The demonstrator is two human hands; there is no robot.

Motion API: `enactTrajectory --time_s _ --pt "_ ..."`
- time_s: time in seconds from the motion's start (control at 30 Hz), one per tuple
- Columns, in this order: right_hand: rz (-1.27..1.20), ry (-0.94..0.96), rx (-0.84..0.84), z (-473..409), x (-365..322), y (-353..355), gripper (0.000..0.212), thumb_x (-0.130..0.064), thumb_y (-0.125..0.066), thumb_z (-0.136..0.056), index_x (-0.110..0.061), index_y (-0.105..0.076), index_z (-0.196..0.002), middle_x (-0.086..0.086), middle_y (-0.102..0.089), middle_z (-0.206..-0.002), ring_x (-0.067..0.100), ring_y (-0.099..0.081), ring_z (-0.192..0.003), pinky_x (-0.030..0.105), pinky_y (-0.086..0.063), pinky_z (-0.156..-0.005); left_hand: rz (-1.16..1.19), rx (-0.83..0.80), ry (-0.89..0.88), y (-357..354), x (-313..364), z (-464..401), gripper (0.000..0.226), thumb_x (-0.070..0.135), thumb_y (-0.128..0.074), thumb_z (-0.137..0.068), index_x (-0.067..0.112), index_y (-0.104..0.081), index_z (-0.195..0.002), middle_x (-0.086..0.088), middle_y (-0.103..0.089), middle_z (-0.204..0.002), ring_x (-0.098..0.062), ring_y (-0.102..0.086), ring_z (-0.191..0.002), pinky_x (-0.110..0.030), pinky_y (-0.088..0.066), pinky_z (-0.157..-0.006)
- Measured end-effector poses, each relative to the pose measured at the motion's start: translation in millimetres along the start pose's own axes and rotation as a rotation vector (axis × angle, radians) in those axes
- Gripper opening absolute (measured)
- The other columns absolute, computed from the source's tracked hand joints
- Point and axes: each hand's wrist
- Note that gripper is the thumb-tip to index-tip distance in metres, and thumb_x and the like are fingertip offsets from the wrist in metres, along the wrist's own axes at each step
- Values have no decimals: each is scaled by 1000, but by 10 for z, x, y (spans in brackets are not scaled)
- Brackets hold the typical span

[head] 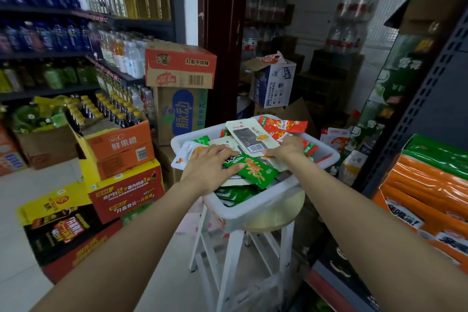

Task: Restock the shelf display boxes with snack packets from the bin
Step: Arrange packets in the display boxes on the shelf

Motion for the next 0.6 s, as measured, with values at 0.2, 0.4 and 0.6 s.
enactTrajectory --time_s 0.2,0.4,0.6 --pt "-481 -240 -209 -44 48 193 48 0 -77 -71 2 -57 -114 18 -64 -117 34 -63 -105 45 -51 -85 26 10 19 -20 -36 -24 52 63 -33 -91 41 -38 -138 6 -32 -150 -18 -28 -137 -37 -17 -112" --pt "-562 -41 65 80 137 471 18 6 -64 -82 -9 -55 -80 18 -64 -106 34 -61 -103 47 -51 -90 1 26 47 -34 -31 -30 53 60 -34 -92 40 -35 -141 4 -22 -155 -19 -18 -142 -37 -12 -114" --pt "-296 254 306 368 165 569 32 -2 -62 -84 -19 -41 -67 -1 -49 -64 18 -50 -68 26 -39 -63 113 182 -8 -6 196 1 40 38 -44 -97 16 -53 -130 -6 -38 -146 -24 -27 -136 -33 -21 -110"
Point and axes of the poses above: each hand's wrist, its own z-axis away from the middle knuckle, its own y-axis out of the back of the hand, x = y × z
